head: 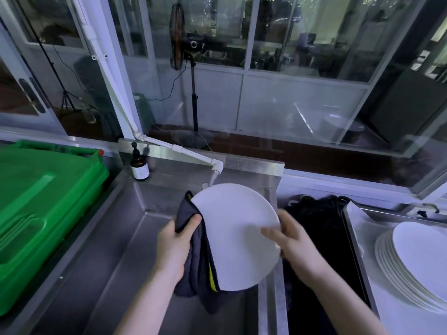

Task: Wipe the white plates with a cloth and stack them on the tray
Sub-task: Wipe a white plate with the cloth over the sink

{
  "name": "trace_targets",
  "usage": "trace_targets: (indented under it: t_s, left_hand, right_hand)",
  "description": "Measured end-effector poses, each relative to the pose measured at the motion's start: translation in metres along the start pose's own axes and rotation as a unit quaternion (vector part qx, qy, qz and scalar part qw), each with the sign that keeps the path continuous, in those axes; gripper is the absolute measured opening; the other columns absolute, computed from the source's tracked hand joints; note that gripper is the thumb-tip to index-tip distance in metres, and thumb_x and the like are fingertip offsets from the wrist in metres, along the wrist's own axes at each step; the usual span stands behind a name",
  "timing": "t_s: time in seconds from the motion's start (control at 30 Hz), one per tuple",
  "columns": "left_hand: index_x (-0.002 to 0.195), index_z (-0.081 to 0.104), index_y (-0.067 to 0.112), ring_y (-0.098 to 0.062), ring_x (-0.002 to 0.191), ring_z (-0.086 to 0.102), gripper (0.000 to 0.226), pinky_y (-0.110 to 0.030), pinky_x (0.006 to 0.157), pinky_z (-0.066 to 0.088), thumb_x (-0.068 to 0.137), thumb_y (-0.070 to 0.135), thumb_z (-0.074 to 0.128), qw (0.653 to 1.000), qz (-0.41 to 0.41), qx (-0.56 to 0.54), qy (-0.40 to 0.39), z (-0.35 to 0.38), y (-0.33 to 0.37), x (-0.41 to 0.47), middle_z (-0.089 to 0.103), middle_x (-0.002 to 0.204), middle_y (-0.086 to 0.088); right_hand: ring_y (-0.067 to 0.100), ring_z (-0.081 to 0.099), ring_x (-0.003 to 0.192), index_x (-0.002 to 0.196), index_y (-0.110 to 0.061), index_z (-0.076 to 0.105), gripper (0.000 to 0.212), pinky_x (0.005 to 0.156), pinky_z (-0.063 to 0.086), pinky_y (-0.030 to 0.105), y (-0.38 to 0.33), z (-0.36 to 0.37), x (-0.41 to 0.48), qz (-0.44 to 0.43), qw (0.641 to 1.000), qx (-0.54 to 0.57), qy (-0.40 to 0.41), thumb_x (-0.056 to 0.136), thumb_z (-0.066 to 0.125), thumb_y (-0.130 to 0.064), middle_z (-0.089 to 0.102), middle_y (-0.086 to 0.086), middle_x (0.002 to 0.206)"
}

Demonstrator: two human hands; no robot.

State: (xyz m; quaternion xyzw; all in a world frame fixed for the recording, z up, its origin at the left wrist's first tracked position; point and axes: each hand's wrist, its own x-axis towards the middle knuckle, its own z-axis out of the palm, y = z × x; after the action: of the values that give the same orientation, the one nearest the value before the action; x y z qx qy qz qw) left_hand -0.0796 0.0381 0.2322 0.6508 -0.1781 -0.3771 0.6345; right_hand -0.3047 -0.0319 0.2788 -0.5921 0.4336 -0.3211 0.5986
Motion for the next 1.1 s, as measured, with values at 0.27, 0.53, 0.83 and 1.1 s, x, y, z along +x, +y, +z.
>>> trace_targets:
  t_s: [0.27, 0.53, 0.83, 1.1]
  left_hand:
    - [0.079, 0.070, 0.009, -0.012, 0.062, 0.052, 0.054, -0.030, 0.060, 0.038, 0.056, 0.057, 0.075, 0.929, 0.190, 0.250, -0.197, 0.024, 0.040, 0.002, 0.069, 0.074, -0.016]
    - [0.087, 0.072, 0.015, -0.013, 0.078, 0.073, 0.006, -0.017, 0.057, 0.052, 0.088, 0.021, 0.072, 0.999, 0.043, 0.009, -0.015, 0.007, 0.013, -0.007, 0.077, 0.081, 0.003]
    - [0.078, 0.070, 0.006, -0.005, 0.062, 0.052, 0.034, -0.023, 0.061, 0.039, 0.068, 0.033, 0.088, 0.897, 0.181, 0.332, -0.229, 0.020, 0.052, 0.003, 0.071, 0.075, -0.012]
    - [0.086, 0.074, 0.018, -0.021, 0.089, 0.073, 0.011, -0.042, 0.082, 0.056, 0.087, 0.029, 0.072, 0.996, 0.013, 0.069, -0.053, 0.004, 0.010, -0.002, 0.077, 0.086, 0.000]
  right_hand:
    - [0.021, 0.060, 0.073, 0.095, -0.013, 0.068, 0.017, 0.065, 0.040, 0.031, -0.046, 0.016, 0.023, -0.301, 0.845, -0.437, -0.059, 0.101, 0.059, -0.026, 0.065, -0.004, 0.079]
    - [0.001, 0.047, 0.063, 0.082, -0.016, 0.065, 0.020, 0.062, 0.037, 0.012, -0.023, 0.016, 0.024, -0.206, 0.948, -0.187, 0.154, 0.100, 0.060, -0.023, 0.057, -0.012, 0.068]
    - [0.004, 0.053, 0.068, 0.084, -0.010, 0.068, 0.020, 0.066, 0.039, 0.019, -0.033, 0.024, 0.030, -0.295, 0.871, -0.381, -0.093, 0.099, 0.061, -0.021, 0.055, -0.015, 0.068]
    - [0.001, 0.047, 0.060, 0.079, -0.022, 0.067, 0.022, 0.060, 0.038, 0.015, -0.023, 0.008, 0.030, -0.196, 0.951, -0.193, 0.142, 0.099, 0.060, -0.024, 0.057, -0.013, 0.063]
